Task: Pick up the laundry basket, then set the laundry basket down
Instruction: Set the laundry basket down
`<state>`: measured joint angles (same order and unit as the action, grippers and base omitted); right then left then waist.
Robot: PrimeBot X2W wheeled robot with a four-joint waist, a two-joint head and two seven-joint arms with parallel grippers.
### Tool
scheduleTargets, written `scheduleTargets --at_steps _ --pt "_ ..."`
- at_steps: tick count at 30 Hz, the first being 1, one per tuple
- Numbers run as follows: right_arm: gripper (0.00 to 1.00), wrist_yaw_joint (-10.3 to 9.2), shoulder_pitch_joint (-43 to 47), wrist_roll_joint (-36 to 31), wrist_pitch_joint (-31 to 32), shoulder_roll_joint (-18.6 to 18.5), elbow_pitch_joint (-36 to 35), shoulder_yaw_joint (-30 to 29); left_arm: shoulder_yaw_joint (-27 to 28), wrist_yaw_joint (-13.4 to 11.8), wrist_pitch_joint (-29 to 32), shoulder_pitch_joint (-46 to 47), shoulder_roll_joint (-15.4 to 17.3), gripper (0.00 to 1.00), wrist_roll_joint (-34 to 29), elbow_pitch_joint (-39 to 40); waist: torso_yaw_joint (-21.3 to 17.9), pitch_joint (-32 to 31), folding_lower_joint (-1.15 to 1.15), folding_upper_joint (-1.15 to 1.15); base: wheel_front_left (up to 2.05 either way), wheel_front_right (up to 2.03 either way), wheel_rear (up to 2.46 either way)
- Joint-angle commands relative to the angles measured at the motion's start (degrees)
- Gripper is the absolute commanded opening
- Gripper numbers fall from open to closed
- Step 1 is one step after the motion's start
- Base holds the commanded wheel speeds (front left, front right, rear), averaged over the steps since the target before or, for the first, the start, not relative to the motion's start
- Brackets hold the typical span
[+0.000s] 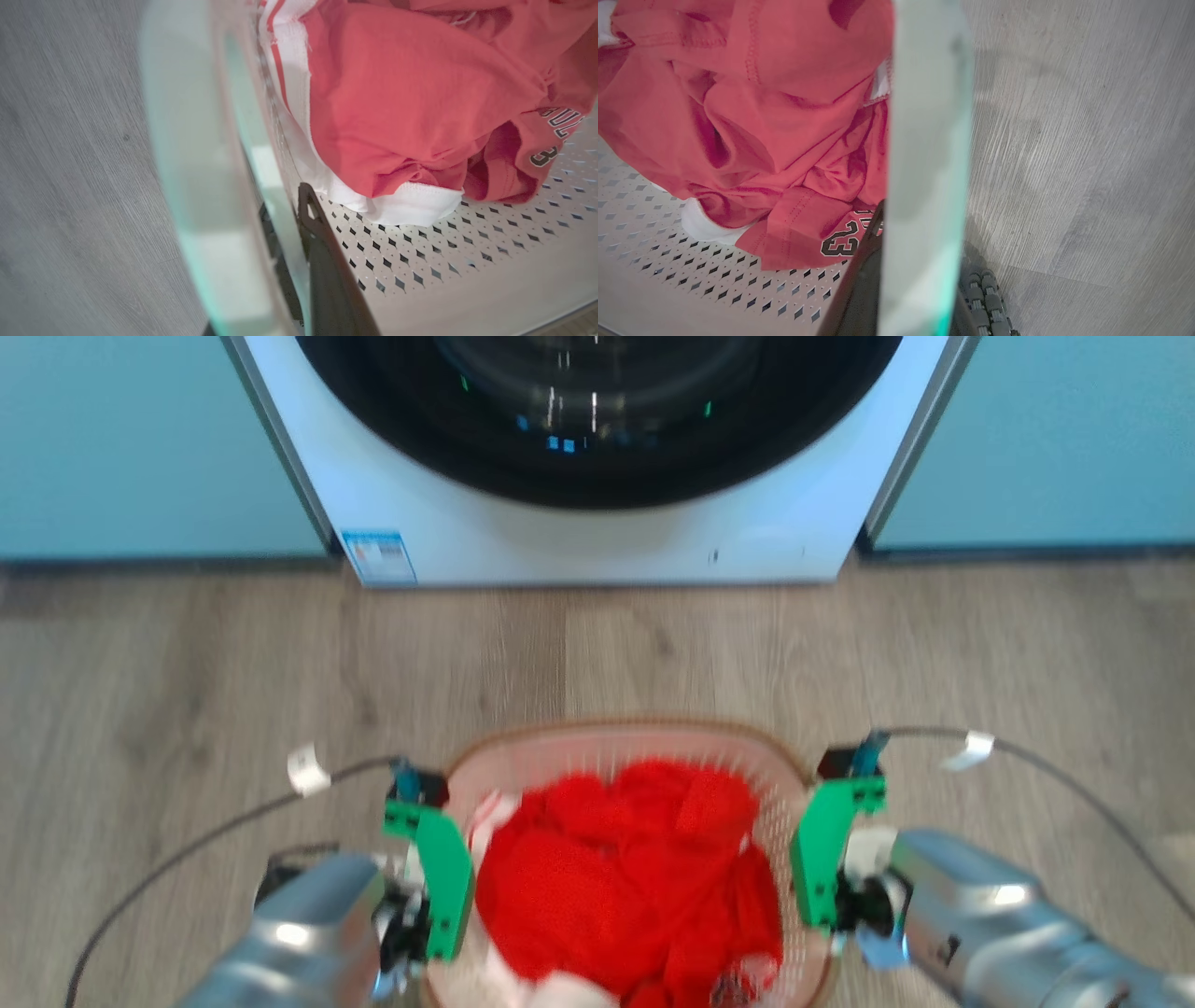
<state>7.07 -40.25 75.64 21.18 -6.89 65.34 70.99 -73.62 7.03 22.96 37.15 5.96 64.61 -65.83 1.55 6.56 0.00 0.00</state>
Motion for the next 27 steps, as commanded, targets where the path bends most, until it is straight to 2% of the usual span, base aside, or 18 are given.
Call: scheduleTargets --at_steps 1,15,21,27 --pt "0.0 0.42 -3.5 -0.8 -1.9 -0.6 -1.5 -0.2 0.3 0.5 -1.1 3.9 -0.2 0.0 -1.0 0.5 -0.4 5.6 0.0 0.0 0.0 0.0 0.0" --pt "0.0 0.42 -12.1 -4.2 -15.3 -2.4 -0.6 -0.3 0.4 0.5 -9.7 13.6 -2.6 0.0 -2.1 -2.6 0.0 26.9 0.0 0.0 0.0 0.0 0.0" --pt "0.0 0.42 -14.0 -4.7 -19.7 -2.2 0.5 -0.5 0.4 0.1 -14.3 16.3 -3.0 0.0 -3.0 -4.1 0.3 32.2 0.0 0.0 0.0 0.0 0.0" --pt "0.0 0.42 -15.5 -5.3 -22.8 -1.2 2.4 -0.4 0.4 -1.7 -20.2 19.0 -3.1 0.0 -6.5 -4.8 0.0 36.8 0.0 0.0 0.0 0.0 0.0"
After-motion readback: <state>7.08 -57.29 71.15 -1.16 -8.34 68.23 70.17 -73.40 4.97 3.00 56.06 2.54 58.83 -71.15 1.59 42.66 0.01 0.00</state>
